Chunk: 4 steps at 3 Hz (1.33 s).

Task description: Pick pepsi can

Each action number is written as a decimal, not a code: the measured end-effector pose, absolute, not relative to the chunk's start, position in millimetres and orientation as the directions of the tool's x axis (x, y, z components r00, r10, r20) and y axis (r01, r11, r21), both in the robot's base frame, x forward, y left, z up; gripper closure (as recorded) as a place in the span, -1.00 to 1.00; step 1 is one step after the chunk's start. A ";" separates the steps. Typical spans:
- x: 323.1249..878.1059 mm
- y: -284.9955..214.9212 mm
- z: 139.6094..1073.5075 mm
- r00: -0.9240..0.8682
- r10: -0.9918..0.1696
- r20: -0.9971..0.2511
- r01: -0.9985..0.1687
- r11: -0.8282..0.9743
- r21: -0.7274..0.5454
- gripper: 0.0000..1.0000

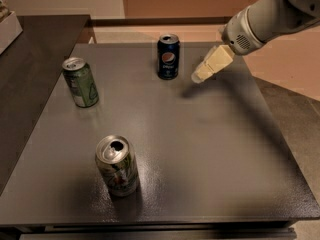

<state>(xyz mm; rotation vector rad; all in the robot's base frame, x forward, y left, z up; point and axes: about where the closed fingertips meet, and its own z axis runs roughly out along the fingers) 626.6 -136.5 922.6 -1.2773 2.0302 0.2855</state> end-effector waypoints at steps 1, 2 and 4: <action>652.3 -116.5 914.0 -0.262 -0.650 -0.713 -0.851 0.504 -0.147 -1.00; 670.4 -94.6 910.7 -0.253 -0.616 -0.746 -0.860 0.496 -0.119 -1.00; 689.8 -59.5 904.8 -0.227 -0.590 -0.775 -0.879 0.467 -0.097 -1.00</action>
Offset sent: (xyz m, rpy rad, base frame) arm 0.0656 0.0644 -0.0115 0.1843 -0.0023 0.0258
